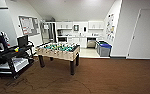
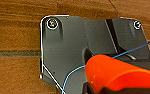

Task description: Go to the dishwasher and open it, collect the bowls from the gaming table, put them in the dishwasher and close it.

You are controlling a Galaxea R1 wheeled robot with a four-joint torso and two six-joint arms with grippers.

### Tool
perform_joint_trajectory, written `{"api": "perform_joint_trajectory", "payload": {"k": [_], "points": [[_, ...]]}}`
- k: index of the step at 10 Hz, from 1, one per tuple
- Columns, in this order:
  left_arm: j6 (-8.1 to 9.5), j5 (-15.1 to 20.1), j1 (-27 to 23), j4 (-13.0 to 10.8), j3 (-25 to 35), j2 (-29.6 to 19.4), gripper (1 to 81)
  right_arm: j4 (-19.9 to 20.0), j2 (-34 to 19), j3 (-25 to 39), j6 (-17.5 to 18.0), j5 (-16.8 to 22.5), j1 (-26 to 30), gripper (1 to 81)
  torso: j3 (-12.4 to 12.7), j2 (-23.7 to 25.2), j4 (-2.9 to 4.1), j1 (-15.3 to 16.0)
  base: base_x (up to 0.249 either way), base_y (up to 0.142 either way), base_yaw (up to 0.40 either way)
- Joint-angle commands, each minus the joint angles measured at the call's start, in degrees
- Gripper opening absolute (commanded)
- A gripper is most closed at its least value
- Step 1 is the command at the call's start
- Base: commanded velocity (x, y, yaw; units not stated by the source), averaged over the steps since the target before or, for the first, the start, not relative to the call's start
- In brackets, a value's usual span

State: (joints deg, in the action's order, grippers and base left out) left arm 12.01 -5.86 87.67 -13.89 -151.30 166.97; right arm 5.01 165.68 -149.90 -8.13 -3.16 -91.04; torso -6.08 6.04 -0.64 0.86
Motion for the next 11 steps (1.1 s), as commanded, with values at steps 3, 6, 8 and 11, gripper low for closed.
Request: {"api": "perform_joint_trajectory", "payload": {"k": [3,6,8,11], "points": [[-0.14,2.26,-3.52,-0.7,-0.14,-0.41,1.0,-0.62,-0.15,0.23,-0.13,2.81,3.1,1.0,0.0,-0.02,0.0,0.02,0.124,0.0,0.0],[-0.14,2.35,-3.52,-0.7,-0.23,-0.32,1.0,-0.97,-0.06,0.23,-0.13,2.81,3.18,1.0,0.0,-0.04,0.0,0.02,0.122,0.0,0.0],[-0.14,2.35,-3.52,-0.7,-0.23,-0.32,1.0,-1.06,-0.06,0.23,-0.13,2.89,3.27,1.0,0.0,-0.02,0.0,0.05,0.12,0.0,0.0],[-0.14,2.35,-3.52,-0.7,-0.23,-0.23,1.0,-1.06,-0.06,0.23,-0.13,2.98,3.36,1.0,0.0,-0.04,0.0,0.05,0.117,0.0,0.0]]}}
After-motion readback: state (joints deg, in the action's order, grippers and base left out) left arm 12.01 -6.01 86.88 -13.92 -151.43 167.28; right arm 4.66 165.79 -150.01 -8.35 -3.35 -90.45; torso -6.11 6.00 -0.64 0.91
